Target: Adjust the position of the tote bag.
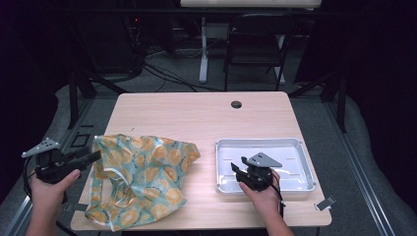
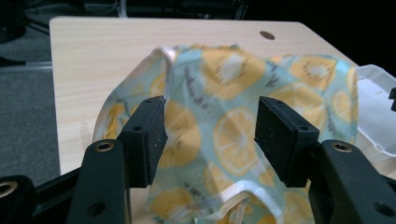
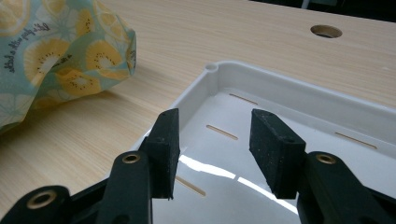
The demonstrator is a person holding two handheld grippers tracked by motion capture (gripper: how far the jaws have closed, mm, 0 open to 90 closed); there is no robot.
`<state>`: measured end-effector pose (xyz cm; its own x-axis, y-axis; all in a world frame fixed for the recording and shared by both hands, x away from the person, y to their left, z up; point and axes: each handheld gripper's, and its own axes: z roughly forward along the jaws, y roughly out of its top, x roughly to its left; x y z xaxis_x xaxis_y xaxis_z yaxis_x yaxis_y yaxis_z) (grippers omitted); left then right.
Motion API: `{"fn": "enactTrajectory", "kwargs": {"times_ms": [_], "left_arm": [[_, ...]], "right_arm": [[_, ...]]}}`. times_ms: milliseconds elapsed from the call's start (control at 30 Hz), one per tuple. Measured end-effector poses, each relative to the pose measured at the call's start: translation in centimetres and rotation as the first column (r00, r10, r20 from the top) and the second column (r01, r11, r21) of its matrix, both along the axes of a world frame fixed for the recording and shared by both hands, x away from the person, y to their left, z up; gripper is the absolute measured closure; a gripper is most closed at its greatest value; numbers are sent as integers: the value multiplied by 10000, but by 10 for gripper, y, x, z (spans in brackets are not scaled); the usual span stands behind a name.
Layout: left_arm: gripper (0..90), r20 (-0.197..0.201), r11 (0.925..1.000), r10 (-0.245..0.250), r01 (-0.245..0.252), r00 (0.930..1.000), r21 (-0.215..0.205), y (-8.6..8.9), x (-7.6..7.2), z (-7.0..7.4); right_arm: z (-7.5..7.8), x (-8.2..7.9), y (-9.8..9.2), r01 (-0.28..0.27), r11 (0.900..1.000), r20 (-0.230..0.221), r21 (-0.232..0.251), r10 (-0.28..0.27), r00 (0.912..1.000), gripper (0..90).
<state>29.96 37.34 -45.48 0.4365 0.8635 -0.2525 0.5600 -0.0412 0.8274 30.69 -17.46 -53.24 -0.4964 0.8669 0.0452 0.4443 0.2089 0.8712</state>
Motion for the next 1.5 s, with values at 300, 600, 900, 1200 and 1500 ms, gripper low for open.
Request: {"fn": "enactTrajectory", "kwargs": {"times_ms": [300, 600, 900, 1200, 1500], "left_arm": [[429, -47, 9910, -734, 735, 9973, 1117, -3, -2, -8], [395, -137, 9756, -1525, 1527, 9882, 1579, -10, -7, -23], [400, -681, 9577, -1318, 1447, 9889, 2488, -12, -9, -46], [463, -467, 9553, -723, 827, 9963, 2840, -17, -6, -61], [664, 7, 9634, -1017, 983, 9948, 2493, -24, -5, -57]], "right_arm": [[0, 4, 0, -19, 9998, -41, 200, 19, 10000, 525], [2, 9, -2, 61, 9986, -68, 521, -58, 10000, 525], [3, 16, -4, 92, 9939, -131, 1095, -78, 9999, 525], [1, 19, 2, -34, 9951, -167, 991, 51, 9998, 525], [1, 18, 2, -53, 9954, -134, 961, 66, 9999, 525]]}}
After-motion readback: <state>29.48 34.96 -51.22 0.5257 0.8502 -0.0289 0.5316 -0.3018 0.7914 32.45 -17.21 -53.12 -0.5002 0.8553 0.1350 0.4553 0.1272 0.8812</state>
